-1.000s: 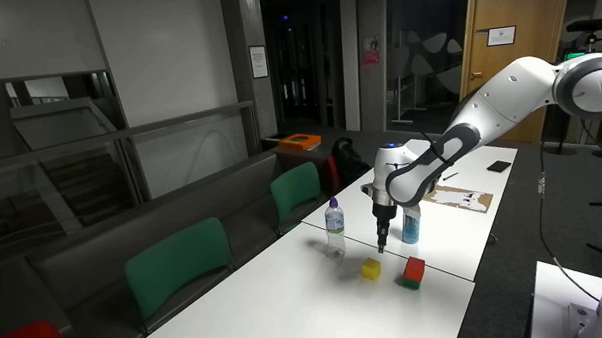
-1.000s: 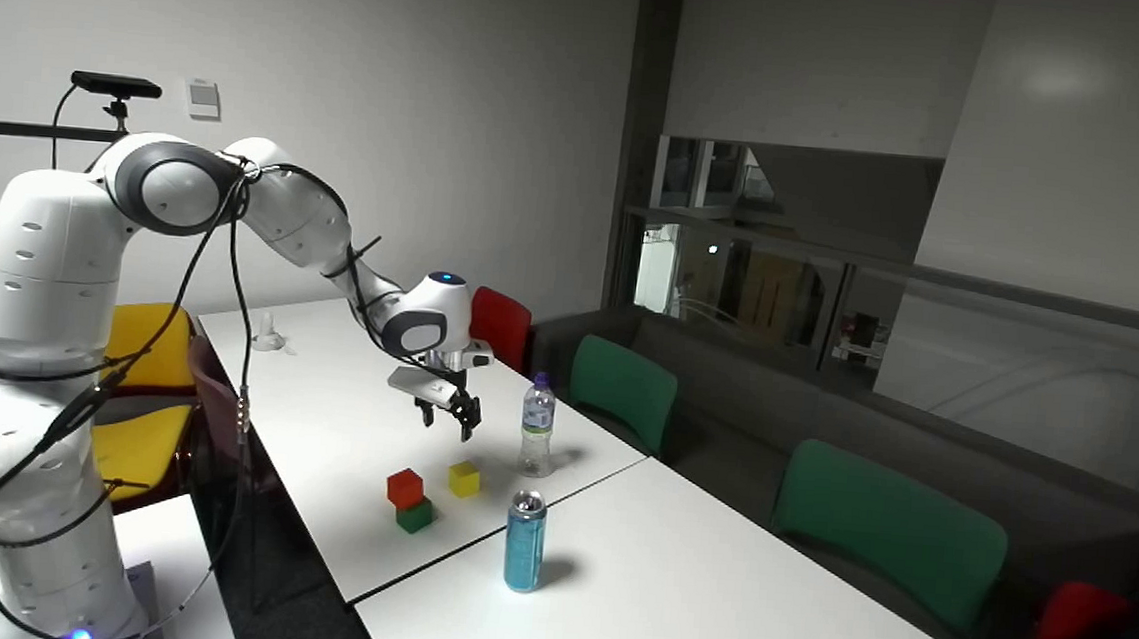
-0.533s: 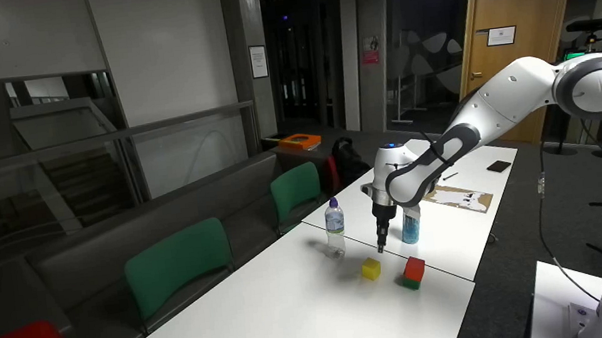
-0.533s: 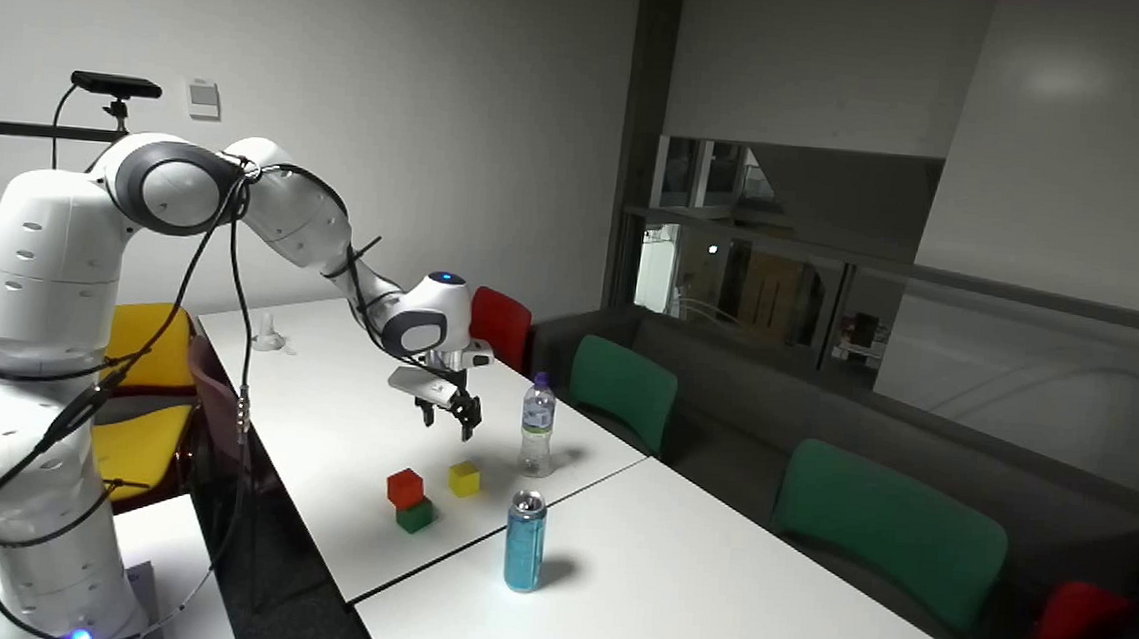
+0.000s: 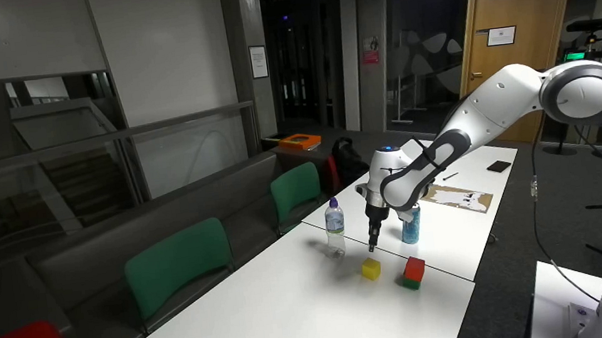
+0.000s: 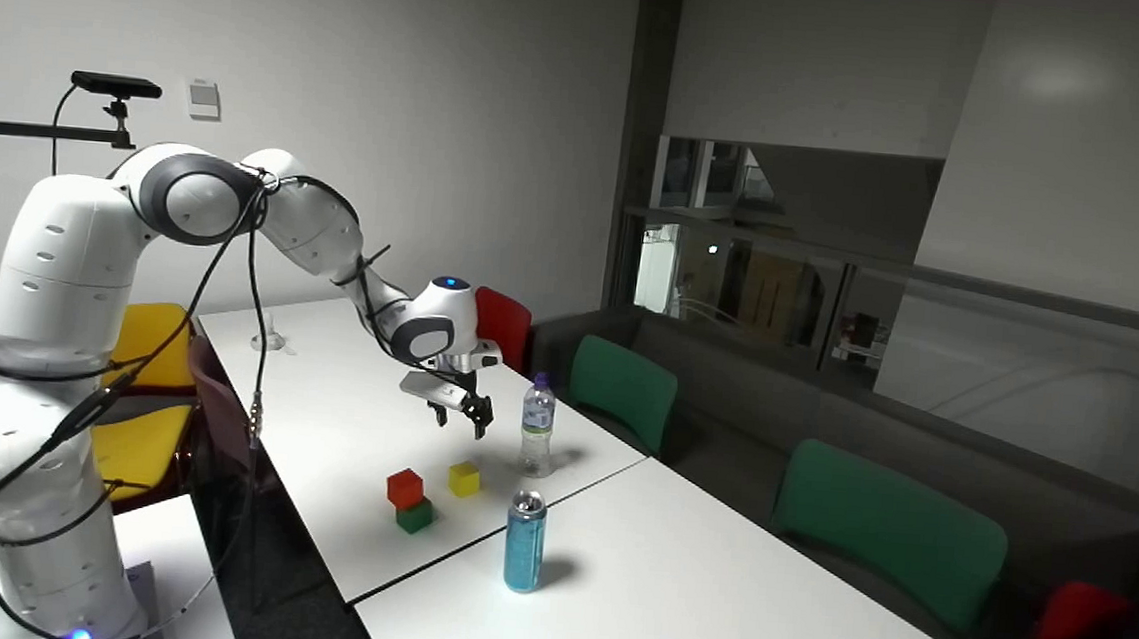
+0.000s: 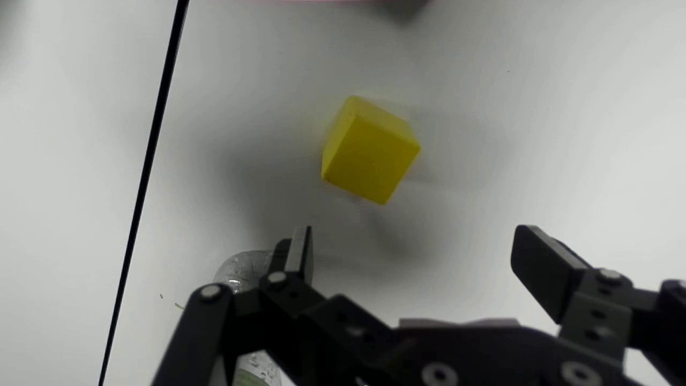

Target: Stack the three blocks together.

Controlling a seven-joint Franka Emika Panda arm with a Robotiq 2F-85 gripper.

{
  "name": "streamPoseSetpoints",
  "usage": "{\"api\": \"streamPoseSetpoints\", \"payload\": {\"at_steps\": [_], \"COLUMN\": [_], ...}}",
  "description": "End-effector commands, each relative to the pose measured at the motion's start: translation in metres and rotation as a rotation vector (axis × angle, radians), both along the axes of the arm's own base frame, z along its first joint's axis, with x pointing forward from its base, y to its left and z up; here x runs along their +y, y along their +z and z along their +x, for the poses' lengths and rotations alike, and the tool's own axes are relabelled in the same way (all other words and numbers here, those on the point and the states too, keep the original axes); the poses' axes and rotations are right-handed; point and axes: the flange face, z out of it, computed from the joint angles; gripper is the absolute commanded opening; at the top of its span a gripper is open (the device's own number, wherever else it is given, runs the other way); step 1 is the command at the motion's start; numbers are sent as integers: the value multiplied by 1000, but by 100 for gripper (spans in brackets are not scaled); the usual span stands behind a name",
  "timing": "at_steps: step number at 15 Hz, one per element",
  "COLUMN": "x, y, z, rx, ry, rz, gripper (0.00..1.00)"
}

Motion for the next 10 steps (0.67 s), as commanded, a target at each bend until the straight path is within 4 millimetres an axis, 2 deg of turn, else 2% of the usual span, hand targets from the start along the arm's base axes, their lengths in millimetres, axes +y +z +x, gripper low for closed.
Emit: {"api": "streamPoseSetpoints", "payload": {"at_steps": [1, 10], "x": [3, -1], "y": [-6, -36], "z": [20, 52], "rx": [-27, 0], "ry": [-9, -24], "rz": [8, 18], "gripper": [100, 100]}}
